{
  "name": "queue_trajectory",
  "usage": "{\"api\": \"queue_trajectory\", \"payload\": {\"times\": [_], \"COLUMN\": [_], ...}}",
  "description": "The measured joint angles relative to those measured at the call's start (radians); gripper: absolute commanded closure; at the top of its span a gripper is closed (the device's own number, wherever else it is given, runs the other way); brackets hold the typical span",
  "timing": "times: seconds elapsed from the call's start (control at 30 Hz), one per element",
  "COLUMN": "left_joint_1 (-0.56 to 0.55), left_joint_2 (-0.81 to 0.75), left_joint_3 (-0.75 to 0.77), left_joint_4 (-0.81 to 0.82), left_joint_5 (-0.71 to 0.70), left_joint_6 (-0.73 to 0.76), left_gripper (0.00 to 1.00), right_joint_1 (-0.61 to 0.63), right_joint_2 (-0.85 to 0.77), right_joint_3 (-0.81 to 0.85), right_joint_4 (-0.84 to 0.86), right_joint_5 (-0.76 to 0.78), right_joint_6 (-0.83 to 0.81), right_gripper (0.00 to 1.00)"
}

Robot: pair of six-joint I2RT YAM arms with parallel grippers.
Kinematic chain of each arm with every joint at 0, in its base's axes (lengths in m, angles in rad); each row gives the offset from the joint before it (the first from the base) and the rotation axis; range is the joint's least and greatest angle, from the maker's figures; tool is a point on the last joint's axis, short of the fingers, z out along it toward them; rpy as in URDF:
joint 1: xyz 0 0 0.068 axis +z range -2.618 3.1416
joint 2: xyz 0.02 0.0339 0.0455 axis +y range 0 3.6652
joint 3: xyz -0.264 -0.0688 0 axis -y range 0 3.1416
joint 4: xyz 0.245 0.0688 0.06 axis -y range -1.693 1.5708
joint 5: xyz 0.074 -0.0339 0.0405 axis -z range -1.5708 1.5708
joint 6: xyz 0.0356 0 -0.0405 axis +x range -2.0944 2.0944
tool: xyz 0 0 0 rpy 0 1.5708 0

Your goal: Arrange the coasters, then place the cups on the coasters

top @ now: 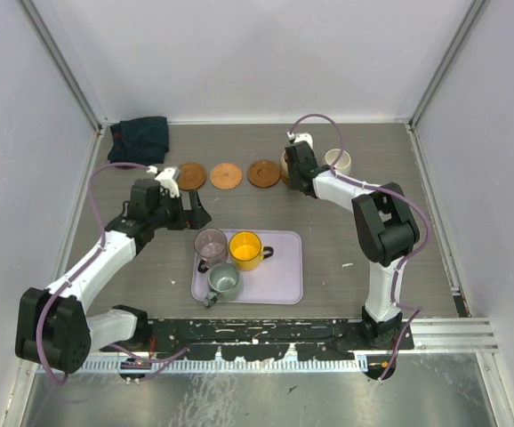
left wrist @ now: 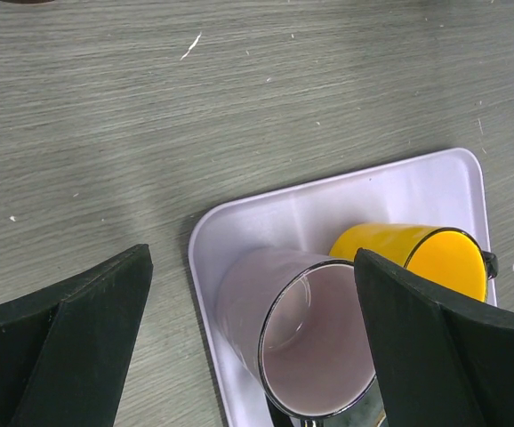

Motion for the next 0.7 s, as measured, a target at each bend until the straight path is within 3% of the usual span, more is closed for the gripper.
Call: {"api": "queue_trajectory", "payload": {"times": [0.43,0.7], "left_joint_1": [0.0,0.0], "left_joint_2": [0.007,0.007], "left_joint_3": [0.0,0.0], "left_joint_4": [0.008,0.008], "left_joint_5": [0.0,0.001], "left_joint_6": [-0.001,-0.002], "left_gripper": [0.02,0.02], "right_joint_1": [0.0,-0.005], "right_joint_2": [0.0,0.0], "right_joint_3": [0.0,0.0], "right_joint_4": [-0.01,-0.012], "right_joint_5": [0.029,0.024], "right_joint_6": [0.03,0.034], "right_gripper": [0.99,0.88]}}
